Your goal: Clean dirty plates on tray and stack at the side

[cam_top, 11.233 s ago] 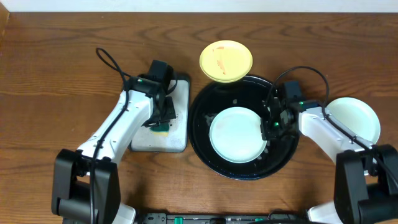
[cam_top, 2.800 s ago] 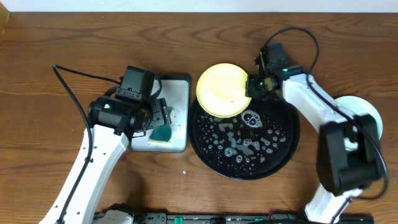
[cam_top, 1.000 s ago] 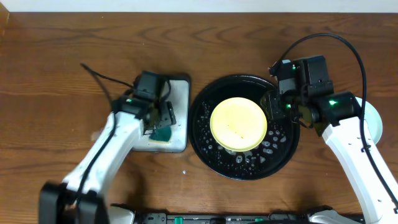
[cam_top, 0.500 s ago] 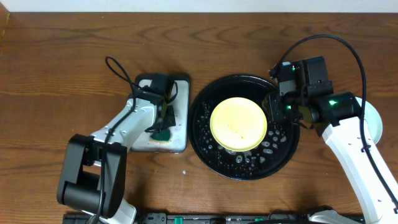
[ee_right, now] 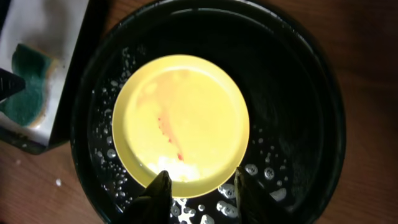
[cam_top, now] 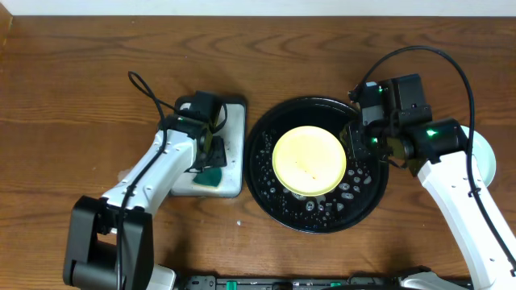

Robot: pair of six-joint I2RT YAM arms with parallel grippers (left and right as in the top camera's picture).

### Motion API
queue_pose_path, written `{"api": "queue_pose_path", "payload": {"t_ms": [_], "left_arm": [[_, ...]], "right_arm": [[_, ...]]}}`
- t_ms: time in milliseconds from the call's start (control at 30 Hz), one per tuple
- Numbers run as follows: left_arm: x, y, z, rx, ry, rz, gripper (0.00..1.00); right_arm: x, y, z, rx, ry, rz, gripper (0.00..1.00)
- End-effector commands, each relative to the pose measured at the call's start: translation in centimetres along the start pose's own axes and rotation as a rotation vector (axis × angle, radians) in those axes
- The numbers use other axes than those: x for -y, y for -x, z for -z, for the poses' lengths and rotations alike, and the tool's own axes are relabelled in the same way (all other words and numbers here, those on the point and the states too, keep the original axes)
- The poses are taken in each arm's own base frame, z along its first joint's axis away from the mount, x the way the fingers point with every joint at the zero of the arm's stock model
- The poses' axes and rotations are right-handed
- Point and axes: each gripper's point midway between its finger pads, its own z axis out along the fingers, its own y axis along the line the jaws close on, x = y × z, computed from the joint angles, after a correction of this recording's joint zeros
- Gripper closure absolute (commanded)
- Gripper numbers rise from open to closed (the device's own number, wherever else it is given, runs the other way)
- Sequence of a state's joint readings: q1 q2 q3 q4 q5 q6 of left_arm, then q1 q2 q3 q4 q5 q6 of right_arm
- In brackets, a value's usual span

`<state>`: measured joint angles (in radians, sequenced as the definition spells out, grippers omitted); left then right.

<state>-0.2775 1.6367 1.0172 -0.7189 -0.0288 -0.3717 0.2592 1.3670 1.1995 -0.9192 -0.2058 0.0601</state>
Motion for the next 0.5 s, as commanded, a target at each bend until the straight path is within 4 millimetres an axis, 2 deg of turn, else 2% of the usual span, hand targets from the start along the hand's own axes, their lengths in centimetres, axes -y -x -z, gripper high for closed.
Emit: {"api": "queue_pose_path", "payload": {"t_ms": [0, 100, 167, 200, 367, 467], "left_arm": [[-0.8, -1.8, -2.7, -0.05, 0.03, 0.003, 0.47], [-0.9, -2.6, -4.6, -0.058, 0.033, 0.003, 0.64], [-1.0, -2.8, -5.0, -0.069, 0.039, 0.001, 0.79], [-1.0, -2.8, -4.9, -0.068, 0.038, 0.001, 0.9], [-0.5, -1.2, -2.6, -0.03, 0.02, 0.001, 0.93], [-0.2, -0.1, -0.2, 0.003, 0.005, 0.004, 0.93]], "right_arm": [[0.9, -0.1, -0.1, -0.004, -0.034, -0.066, 0.67], [1.9, -0.3, -0.5, -0.018, -0.089, -0.116, 0.64], [2.5, -0.7, -0.9, -0.041, -0.102, -0.133, 0.61], [2.8, -1.0, -1.1, -0.057, -0.108, -0.15, 0.62], [5.2, -2.4, -2.5, -0.144, -0.131, -0.231, 0.63], [4.4, -2.7, -4.1, -0.192, -0.008, -0.168, 0.63]]}}
